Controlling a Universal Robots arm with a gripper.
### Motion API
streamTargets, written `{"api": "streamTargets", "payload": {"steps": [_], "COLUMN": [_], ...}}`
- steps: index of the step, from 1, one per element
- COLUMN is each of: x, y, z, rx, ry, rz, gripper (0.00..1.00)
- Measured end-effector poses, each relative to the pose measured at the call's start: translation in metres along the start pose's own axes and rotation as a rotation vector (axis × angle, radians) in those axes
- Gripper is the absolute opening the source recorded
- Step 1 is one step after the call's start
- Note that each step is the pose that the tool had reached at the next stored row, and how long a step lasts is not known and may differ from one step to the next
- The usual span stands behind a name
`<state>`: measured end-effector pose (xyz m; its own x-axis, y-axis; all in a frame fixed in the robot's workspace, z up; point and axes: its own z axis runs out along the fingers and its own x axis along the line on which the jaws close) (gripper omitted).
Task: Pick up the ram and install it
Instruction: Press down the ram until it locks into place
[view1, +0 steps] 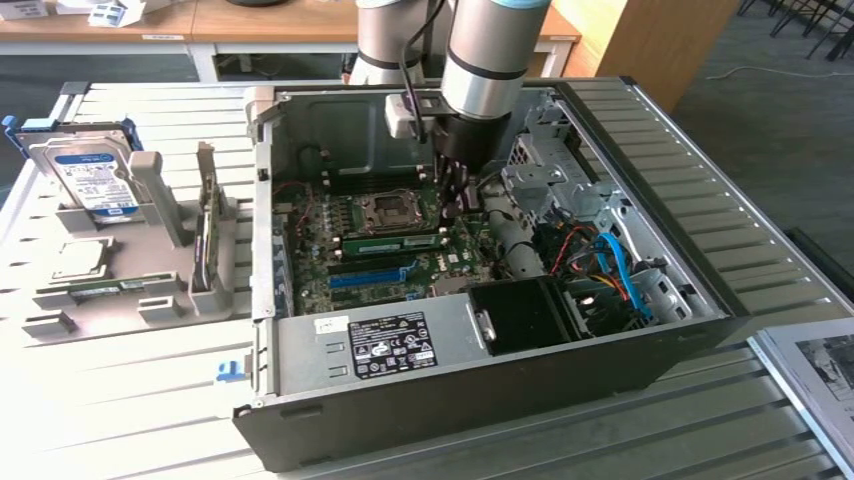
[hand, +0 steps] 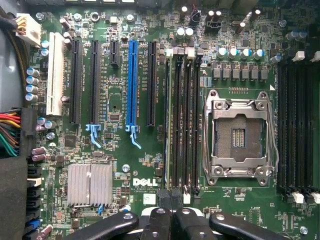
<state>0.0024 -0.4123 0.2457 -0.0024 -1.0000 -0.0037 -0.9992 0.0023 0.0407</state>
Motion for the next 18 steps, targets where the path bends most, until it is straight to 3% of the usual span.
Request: {"api": "streamTargets", "payload": {"steps": [7,18], "x": [0.0,0.0], "y": [0.0045,0.0345], "z": [0.0001,0.0015], "rx": [-0.0001,0.0012], "ry": [0.0002,0.0001], "rz": [0.0,0.0], "gripper": [0.1,0.1]}}
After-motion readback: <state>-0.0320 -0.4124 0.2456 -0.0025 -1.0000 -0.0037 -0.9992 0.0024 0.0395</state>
